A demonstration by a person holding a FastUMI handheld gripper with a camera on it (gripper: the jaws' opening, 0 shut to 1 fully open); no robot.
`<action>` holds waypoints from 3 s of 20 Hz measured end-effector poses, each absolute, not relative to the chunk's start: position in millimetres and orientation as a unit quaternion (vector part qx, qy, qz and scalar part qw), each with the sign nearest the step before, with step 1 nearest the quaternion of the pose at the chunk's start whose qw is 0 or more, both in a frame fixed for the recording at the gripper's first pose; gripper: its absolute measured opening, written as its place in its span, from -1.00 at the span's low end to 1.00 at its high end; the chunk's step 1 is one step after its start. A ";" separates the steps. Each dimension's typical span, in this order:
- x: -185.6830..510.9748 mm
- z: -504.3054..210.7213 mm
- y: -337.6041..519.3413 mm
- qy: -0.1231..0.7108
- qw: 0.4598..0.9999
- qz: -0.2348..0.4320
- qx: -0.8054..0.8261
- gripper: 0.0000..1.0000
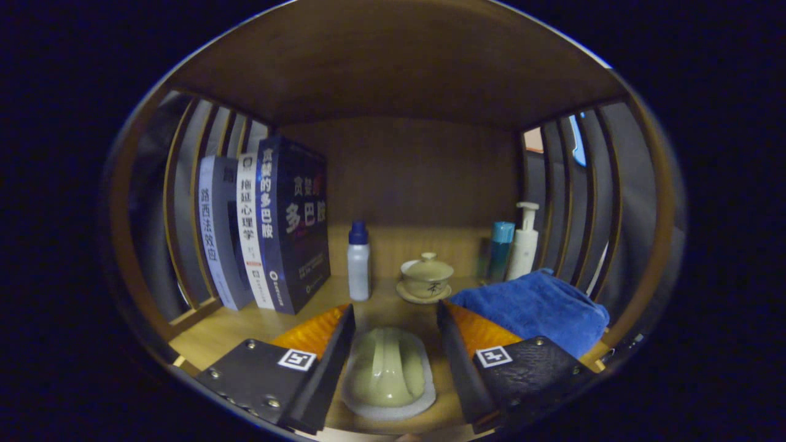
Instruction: Pull open the drawer, take out the items inside it, and place them on the countertop above the cabinet.
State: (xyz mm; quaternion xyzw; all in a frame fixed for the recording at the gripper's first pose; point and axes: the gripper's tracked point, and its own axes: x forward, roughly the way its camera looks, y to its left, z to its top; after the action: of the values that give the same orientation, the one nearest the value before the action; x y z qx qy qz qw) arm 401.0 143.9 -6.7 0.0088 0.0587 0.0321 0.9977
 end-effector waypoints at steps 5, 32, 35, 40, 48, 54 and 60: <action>358.3 41.8 124.6 0.002 1.000 0.008 0.011 0.78; 90.9 -69.2 103.6 0.087 0.996 -0.011 -0.013 0.78; 76.8 -95.4 94.2 0.113 0.993 -0.016 -0.007 0.78; 71.6 -123.2 90.9 0.137 0.991 -0.010 0.006 0.79; 82.0 -150.6 104.6 0.158 0.987 0.013 0.027 0.79; 91.7 -161.5 111.9 0.170 0.985 0.023 0.027 0.79; 92.8 -165.6 116.0 0.173 0.984 0.033 0.021 0.79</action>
State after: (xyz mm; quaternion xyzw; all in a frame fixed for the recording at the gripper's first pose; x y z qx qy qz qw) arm 92.8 116.0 -165.6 0.0208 0.1727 0.0329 0.9842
